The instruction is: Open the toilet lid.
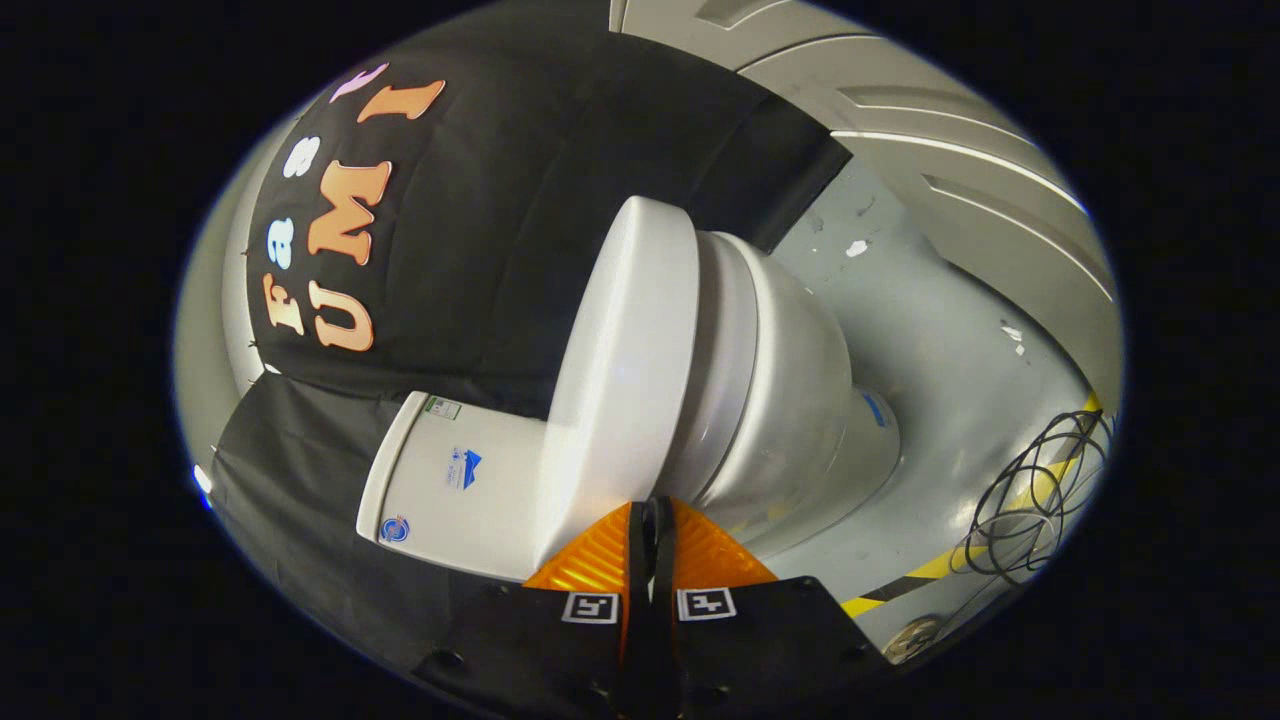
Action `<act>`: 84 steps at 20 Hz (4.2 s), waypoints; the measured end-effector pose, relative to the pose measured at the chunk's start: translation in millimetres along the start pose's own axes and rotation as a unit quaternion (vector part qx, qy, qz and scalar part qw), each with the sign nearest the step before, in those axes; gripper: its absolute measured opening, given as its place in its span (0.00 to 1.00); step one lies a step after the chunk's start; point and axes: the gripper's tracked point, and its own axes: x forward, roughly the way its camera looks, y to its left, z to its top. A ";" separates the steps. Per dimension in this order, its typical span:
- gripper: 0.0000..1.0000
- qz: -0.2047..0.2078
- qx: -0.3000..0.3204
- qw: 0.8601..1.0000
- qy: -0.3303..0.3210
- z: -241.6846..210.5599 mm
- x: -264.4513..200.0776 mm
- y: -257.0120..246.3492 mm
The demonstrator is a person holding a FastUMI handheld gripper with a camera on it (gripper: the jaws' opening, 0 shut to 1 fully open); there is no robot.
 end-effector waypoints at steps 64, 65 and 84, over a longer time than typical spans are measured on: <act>0.08 -0.292 -0.480 0.808 -0.179 -68.1 14.0 380.2; 0.08 -0.289 -0.488 0.804 -0.178 -75.0 18.8 387.3; 0.08 -0.234 -0.541 0.789 -0.171 -148.9 75.6 446.3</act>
